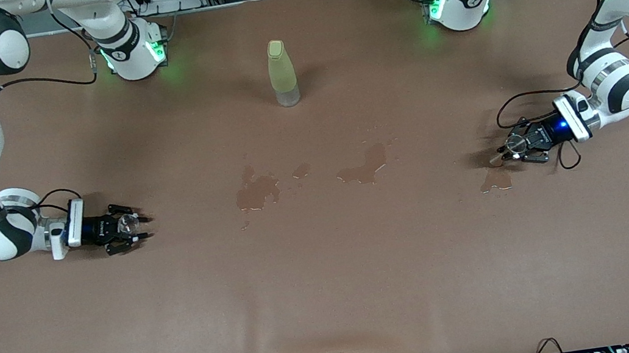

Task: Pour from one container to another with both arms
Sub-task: 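Lower and release the beaker with the right gripper while the left gripper releases the jigger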

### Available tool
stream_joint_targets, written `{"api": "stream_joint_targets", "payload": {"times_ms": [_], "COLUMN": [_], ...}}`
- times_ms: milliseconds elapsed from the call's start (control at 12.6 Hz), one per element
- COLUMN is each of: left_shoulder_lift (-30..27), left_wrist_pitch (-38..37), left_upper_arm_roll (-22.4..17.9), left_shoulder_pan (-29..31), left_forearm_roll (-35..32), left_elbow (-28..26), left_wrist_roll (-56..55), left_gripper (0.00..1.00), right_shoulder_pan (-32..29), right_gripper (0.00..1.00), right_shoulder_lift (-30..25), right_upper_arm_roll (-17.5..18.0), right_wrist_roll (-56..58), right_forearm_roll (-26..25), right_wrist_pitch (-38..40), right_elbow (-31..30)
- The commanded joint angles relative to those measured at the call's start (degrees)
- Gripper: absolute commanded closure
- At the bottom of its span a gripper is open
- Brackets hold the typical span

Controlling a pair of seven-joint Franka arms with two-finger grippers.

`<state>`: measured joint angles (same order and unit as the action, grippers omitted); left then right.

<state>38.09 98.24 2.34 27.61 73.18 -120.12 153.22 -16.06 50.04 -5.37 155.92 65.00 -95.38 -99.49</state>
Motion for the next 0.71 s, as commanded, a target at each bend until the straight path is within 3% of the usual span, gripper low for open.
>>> {"api": "stream_joint_targets", "payload": {"times_ms": [0, 316, 474, 632], "left_shoulder_lift": [0.84, 1.02, 1.11, 1.11], "left_wrist_pitch": [-0.15, 0.55, 0.64, 0.64], "left_upper_arm_roll": [0.38, 0.38, 0.38, 0.38], "left_shoulder_pan": [0.69, 1.04, 1.04, 1.04], "left_forearm_roll": [-1.54, -1.98, -1.98, -2.07], "left_elbow": [0.59, 0.59, 0.68, 0.68], "left_wrist_roll": [0.68, 0.68, 0.68, 0.68], "left_gripper": [1.0, 1.0, 0.91, 0.75], "right_shoulder_pan": [-1.25, -0.46, -0.46, -0.46], "right_gripper": [0.0, 0.0, 0.0, 0.0], "right_shoulder_lift": [-0.55, -1.7, -2.92, -4.42], "right_upper_arm_roll": [0.71, -1.31, -2.01, -2.8], "right_wrist_roll": [1.58, -0.77, -6.91, -12.72], "right_forearm_roll": [-1.02, -3.2, -7.85, -11.89], "right_wrist_pitch": [0.37, 0.37, 0.29, 0.37], "right_elbow": [1.05, 4.03, 6.32, 8.51]}}
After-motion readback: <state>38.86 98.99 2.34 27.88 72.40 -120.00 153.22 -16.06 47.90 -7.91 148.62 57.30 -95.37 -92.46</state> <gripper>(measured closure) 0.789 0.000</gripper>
